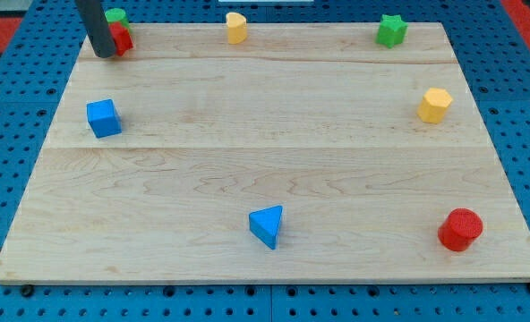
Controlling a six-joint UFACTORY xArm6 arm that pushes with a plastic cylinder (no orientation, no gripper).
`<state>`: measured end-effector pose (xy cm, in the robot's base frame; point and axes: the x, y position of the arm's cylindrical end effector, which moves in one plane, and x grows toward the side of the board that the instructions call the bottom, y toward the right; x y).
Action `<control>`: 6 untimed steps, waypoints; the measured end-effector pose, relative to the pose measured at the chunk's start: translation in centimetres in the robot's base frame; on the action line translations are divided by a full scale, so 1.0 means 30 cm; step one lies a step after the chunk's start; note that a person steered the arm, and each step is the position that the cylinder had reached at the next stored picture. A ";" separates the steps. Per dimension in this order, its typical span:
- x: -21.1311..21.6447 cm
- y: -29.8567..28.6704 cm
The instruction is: Move your arm to the left of the blue cube
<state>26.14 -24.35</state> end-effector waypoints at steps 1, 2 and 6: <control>0.069 -0.021; 0.182 -0.062; 0.619 0.109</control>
